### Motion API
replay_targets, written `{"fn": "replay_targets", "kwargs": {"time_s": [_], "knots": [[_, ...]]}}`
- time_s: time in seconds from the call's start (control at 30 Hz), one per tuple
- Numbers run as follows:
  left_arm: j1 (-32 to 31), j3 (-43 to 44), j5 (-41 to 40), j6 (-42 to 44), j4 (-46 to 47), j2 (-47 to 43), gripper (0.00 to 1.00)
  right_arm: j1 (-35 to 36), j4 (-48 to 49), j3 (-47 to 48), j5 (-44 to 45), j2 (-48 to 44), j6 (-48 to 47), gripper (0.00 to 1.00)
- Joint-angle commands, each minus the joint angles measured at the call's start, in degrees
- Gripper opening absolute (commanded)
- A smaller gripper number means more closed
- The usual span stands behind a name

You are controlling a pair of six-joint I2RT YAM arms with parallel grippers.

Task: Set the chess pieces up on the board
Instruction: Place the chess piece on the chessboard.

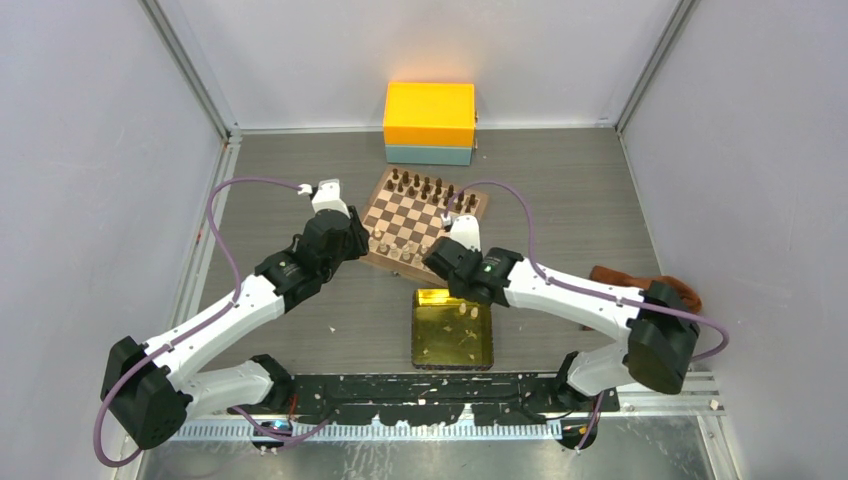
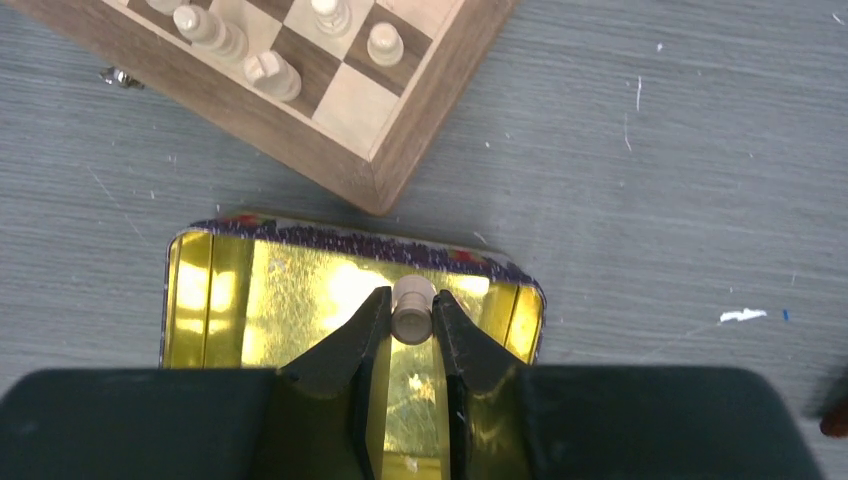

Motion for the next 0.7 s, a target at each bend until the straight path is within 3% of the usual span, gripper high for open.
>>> {"fn": "replay_targets", "kwargs": {"time_s": [0.0,0.33,0.53,0.67], "knots": [[-0.2,0.19,-1.21,0.25,2.58,-1.47,0.32,-2.86,5.02,4.01,-3.83,3.31,-6.36,0.02],[-0.2,0.37,-1.39,0.75,2.46,-1.66,0.33,-6.56,9.76,7.58,-8.42,11.11,-10.86,0.02],[-0.26,0.37,-1.28,0.92,2.64,-1.49,0.39,-7.73,11.17,9.26,-9.98,14.14,-12.26,0.02],[-0.21,0.46,-1.18,1.12,2.83,-1.48,0.48,-8.17,12.03,9.52,-10.69,15.46,-12.73,0.02]]}}
